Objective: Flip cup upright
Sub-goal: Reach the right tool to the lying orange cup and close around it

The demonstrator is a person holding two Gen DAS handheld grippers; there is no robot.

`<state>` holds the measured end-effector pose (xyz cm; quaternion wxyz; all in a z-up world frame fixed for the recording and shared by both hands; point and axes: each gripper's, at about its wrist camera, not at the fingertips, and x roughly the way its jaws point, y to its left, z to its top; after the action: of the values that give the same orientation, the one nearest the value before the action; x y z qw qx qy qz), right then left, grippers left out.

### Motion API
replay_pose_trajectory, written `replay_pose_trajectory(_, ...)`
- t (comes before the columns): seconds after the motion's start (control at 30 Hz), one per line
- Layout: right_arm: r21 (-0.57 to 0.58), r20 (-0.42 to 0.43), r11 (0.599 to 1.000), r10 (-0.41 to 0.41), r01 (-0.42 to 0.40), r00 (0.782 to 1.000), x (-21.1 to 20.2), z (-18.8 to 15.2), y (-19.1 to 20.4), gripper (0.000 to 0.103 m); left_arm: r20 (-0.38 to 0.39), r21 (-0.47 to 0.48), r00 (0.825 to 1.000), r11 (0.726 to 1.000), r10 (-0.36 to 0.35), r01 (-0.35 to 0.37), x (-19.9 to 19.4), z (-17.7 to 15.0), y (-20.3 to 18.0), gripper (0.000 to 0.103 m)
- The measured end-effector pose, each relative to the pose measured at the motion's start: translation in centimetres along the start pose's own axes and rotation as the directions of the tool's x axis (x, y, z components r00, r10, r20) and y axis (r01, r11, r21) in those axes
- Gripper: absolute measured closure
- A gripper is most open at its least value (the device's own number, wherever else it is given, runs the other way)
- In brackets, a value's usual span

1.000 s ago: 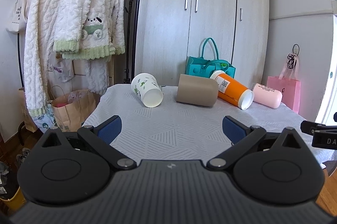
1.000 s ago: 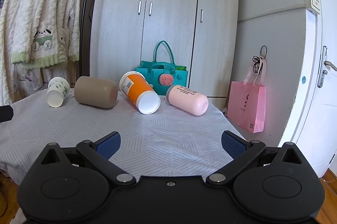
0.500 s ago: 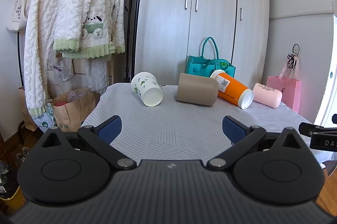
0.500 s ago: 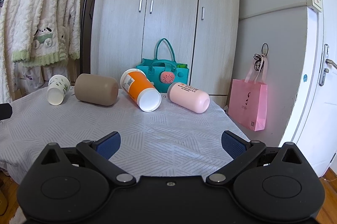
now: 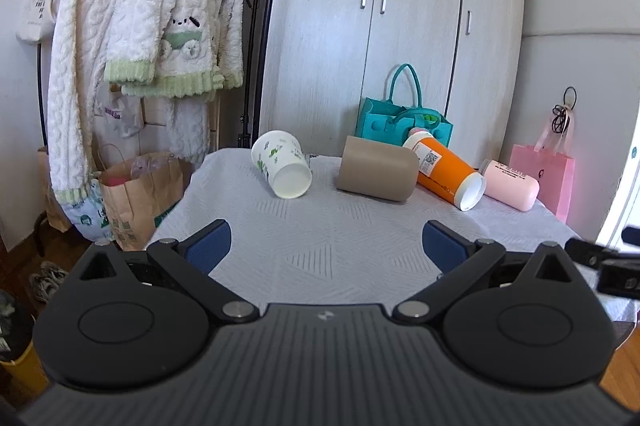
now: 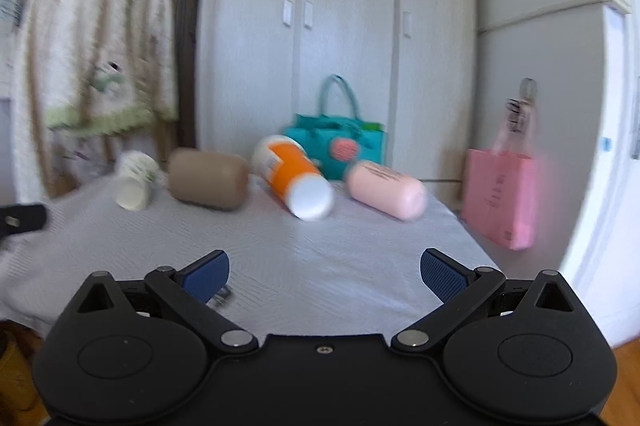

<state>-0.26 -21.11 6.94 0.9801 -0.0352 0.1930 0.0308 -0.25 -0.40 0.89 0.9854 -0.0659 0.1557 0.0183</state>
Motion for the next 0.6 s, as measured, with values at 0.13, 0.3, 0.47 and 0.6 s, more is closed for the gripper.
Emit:
replay_pose_trajectory(0.13,0.028,-0.011,0.978,0.208,-0.208,0.978,0.1,2.8,-2.0,0.0,-0.041,0.015,0.998,0.999,-0.04,0.04,1.1,2.5,-0.4,0.0)
replay_pose_trajectory(0.3,0.105,-0.114,0.9,0.433,-0.423,0.894,2.8,5.9,-4.7,0.0,-0.146,-0.013,0.983,0.994,-0.114,0.113,4.2,5.3,-0.5,0.0)
replay_pose_trajectory(0.47,0.085,-0.229,0.87,0.492,-0.486,0.84,6.1,7.5,-5.1,0.0,-0.219,-0.036,0.96,0.985,-0.173,0.169,7.7,6.6,-1.4,0.0)
replay_pose_trajectory(0.6,0.01,-0.308,0.871,0.469,-0.49,0.828,9.0,8.4,-4.5,0.0,-0.264,-0.095,0.935,0.971,-0.236,0.218,10.7,7.1,-2.5,0.0)
